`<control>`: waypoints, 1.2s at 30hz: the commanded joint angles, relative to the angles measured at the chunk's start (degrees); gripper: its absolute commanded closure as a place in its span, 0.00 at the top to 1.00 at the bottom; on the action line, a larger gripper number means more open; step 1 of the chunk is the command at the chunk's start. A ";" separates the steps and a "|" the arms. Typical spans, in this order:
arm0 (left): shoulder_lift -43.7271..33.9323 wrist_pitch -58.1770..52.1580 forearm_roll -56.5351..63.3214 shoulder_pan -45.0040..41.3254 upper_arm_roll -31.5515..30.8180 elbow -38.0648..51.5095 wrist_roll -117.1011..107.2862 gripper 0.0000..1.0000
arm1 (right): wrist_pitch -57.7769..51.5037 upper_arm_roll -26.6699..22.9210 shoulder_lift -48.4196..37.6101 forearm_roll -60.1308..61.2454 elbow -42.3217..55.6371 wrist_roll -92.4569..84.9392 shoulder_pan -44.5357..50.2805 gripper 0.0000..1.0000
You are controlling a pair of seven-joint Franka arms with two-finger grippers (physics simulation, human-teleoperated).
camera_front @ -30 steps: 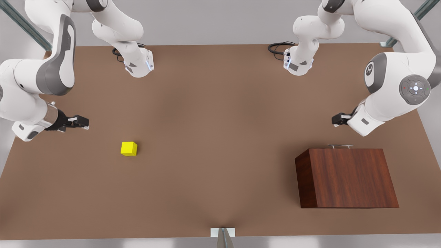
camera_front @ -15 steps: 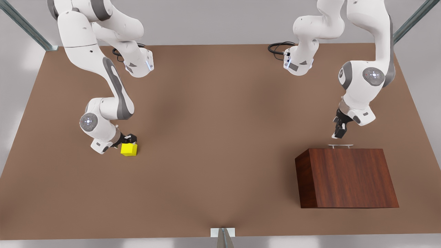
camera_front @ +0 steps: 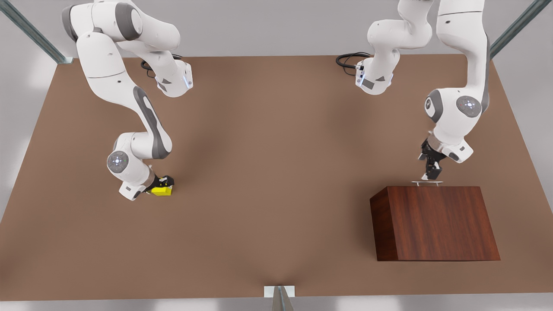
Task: Open the drawer with left arm, place the square in the middle with right arm, and place the square in the drawer with left arm
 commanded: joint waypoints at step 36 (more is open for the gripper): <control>3.35 2.44 -0.70 1.00 1.48 -4.57 -1.49 1.00 | -0.13 3.51 6.61 1.23 18.87 26.00 34.18 0.61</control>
